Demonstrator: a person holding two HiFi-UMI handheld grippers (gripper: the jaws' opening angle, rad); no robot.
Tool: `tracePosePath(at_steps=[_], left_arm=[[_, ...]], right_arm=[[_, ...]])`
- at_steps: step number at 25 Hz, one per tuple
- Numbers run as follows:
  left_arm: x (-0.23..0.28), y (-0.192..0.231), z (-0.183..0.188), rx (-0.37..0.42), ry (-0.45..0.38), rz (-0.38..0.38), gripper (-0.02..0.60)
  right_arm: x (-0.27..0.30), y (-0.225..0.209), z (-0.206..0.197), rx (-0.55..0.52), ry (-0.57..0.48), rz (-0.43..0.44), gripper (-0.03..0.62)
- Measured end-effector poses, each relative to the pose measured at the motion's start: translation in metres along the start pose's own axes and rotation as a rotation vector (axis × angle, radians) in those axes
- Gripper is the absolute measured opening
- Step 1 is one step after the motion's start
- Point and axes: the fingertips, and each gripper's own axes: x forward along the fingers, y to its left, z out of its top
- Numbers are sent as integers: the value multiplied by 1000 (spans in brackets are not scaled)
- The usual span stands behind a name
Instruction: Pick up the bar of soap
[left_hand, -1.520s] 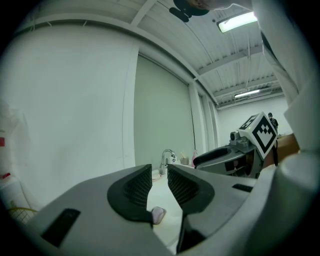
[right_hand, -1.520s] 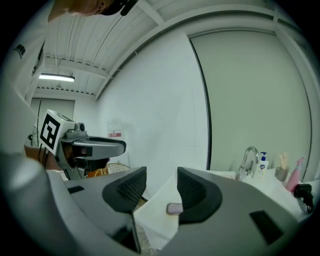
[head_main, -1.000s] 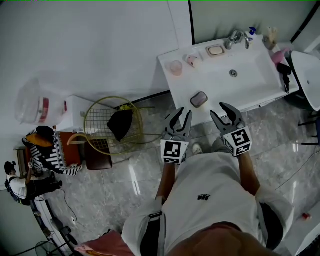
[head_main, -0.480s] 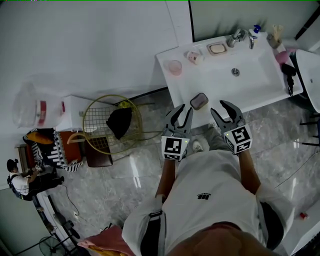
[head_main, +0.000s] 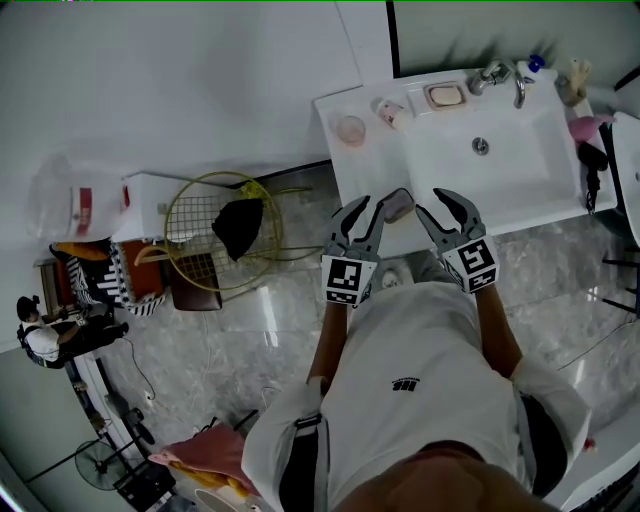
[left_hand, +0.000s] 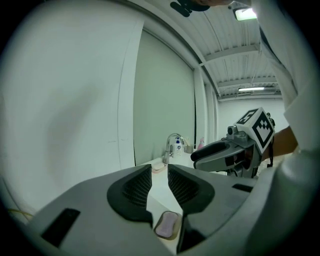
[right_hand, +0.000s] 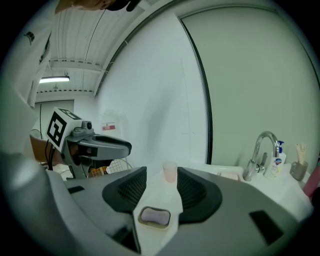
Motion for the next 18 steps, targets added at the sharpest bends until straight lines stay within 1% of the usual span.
tracePosePath(at_steps=[3,11,14,18], left_arm=[[15,-1,-7,1,34,-12,104],[47,-5,-32,-3,132,-58,106],[57,-8,-46,6,178,-82,107],[72,-8,-70,-4,243,-86,117]], right_arm=[[9,-9,-6,-11,13,40,202],[34,-26,-28,-41,94,150,201],[40,-31,-37,-68,126,182,198],[46,-39,-54,-88,171,224,196]])
